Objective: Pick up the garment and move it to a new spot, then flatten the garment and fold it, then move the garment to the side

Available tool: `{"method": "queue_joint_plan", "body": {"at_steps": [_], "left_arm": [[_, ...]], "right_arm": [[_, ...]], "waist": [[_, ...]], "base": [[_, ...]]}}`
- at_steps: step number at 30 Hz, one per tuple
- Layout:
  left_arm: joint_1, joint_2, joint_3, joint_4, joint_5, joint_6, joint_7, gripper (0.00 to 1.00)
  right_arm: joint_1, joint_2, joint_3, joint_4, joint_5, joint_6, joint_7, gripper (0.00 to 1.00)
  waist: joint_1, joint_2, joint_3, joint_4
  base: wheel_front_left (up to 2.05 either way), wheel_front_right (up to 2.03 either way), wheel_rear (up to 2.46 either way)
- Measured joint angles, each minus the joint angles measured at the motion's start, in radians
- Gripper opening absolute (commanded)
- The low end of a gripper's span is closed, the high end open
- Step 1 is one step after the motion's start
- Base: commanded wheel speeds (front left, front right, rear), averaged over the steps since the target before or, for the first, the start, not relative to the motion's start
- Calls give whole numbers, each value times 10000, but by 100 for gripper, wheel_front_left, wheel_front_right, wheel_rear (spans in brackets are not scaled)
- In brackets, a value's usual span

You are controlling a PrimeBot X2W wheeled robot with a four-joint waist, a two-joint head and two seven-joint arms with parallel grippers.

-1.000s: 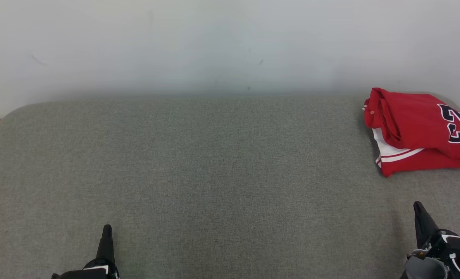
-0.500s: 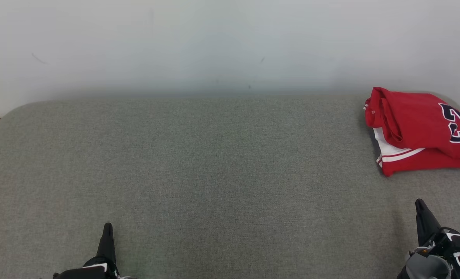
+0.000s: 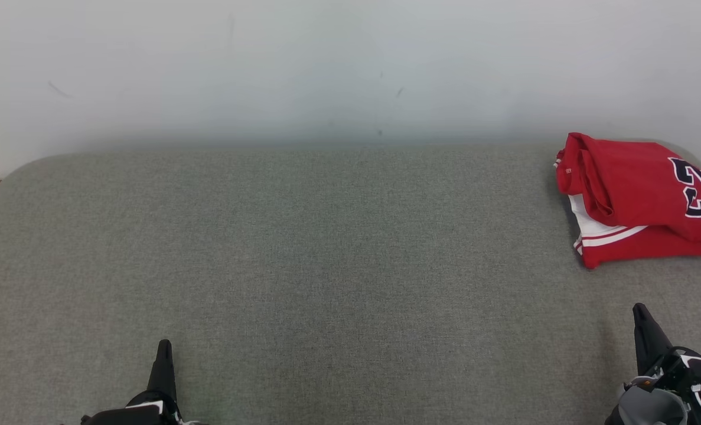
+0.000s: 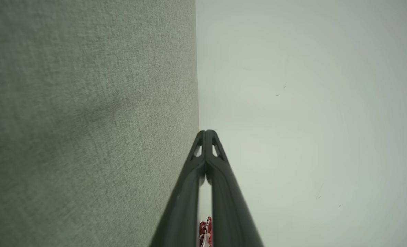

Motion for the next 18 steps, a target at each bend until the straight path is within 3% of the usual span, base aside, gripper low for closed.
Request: {"method": "queue_joint_plan", "body": {"at_steps": [18], "left_arm": [[-3, 0, 0, 0, 0, 0, 0, 0]], "right_arm": [[-3, 21, -38, 0, -33, 0, 40, 0]], "waist": [[0, 1, 0, 0]], "base": [[0, 0, 0]]}}
